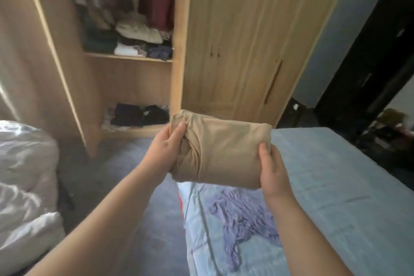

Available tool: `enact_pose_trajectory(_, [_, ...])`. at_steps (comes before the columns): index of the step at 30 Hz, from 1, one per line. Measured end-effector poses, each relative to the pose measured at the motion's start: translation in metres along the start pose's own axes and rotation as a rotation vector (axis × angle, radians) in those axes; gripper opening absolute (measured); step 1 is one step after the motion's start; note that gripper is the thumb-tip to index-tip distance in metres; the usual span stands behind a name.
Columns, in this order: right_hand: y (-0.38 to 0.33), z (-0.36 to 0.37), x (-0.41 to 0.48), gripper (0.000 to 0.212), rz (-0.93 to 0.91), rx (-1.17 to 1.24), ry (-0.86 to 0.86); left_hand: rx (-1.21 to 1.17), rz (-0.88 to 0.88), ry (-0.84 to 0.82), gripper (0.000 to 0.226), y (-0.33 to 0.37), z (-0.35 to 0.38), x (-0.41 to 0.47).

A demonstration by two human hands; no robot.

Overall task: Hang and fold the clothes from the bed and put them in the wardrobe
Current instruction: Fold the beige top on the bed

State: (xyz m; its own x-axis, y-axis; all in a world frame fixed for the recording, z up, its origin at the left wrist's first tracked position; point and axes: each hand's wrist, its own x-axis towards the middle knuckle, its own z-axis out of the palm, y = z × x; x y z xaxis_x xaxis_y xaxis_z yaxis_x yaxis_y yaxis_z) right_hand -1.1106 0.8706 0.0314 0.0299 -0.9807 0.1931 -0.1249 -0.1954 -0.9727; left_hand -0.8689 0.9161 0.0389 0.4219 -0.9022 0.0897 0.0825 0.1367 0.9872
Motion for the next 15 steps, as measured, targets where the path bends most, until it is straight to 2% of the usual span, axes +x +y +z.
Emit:
enact_pose_trajectory(6, [-0.015,0.186,0.068,0.022,-0.070,-0.082,-0.206,-0.001,0.078,0.195,0.020,0.015,-0.157,0.075])
enact_pose_trajectory(9, [-0.024,0.273,0.096,0.023,-0.146,-0.140,-0.255,0.035,0.108,0.276,0.030,0.016,-0.226,0.119])
enact_pose_trajectory(15, [-0.033,0.397,0.147,0.025,-0.193,-0.156,-0.254,0.081,0.154,0.400,0.024,0.013,-0.314,0.203])
